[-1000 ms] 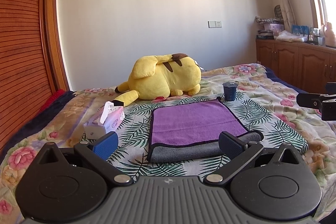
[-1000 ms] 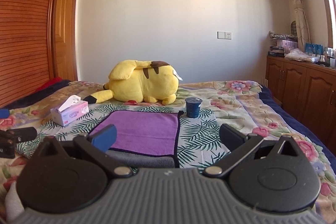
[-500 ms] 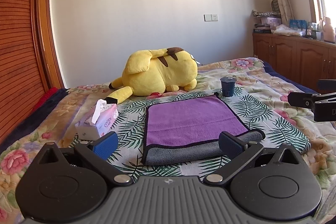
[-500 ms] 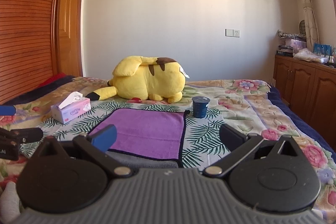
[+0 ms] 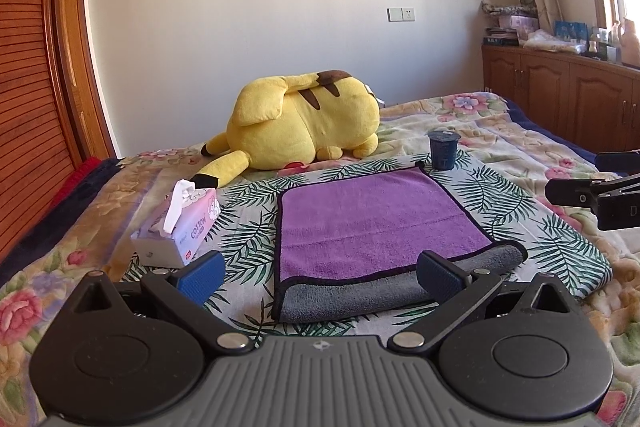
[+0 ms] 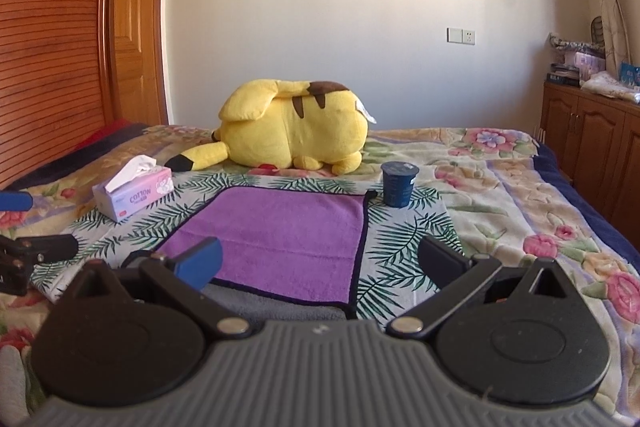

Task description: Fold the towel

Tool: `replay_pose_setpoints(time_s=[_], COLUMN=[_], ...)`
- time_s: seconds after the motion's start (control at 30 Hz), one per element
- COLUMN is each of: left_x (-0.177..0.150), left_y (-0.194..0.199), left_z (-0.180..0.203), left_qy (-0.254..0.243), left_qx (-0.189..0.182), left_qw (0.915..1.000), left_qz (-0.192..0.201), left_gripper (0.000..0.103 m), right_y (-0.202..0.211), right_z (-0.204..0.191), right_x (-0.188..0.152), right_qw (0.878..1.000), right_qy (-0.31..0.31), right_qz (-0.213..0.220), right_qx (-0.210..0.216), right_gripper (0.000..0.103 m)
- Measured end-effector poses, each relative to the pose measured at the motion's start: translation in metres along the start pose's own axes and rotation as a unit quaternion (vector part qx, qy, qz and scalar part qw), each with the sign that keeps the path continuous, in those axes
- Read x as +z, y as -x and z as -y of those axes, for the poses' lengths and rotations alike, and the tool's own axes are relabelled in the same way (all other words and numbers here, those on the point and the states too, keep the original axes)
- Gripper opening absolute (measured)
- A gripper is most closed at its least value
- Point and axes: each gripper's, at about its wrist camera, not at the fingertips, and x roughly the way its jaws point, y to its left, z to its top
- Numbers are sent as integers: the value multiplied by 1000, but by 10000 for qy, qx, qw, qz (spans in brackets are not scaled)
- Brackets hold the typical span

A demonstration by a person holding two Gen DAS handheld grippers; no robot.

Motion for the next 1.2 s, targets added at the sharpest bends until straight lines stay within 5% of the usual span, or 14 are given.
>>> replay_pose_setpoints(time_s=[0.6, 0.77, 0.87, 1.2], left_x=[0, -2, -3, -12], left_y=[-61, -79, -88, -126], left_z=[-18, -24, -28, -45], left_qy=[-103, -98, -65, 174], left_qx=[-299, -368, -418, -479], left_qw=[9985, 9970, 9960, 9910], left_qz=[-457, -678, -791, -1237], left_gripper=[79, 72, 66, 40], right_y=[-56, -71, -79, -107], right_z=[6, 8, 11, 24], right_x=[-7, -10, -12, -24], right_qw=[9965, 9945, 9927, 9845], right_qy=[164, 177, 141, -14], right_qz=[-765, -975, -1131, -1709], right_qx=[295, 333, 383, 401], right_gripper=[103, 101, 87, 82])
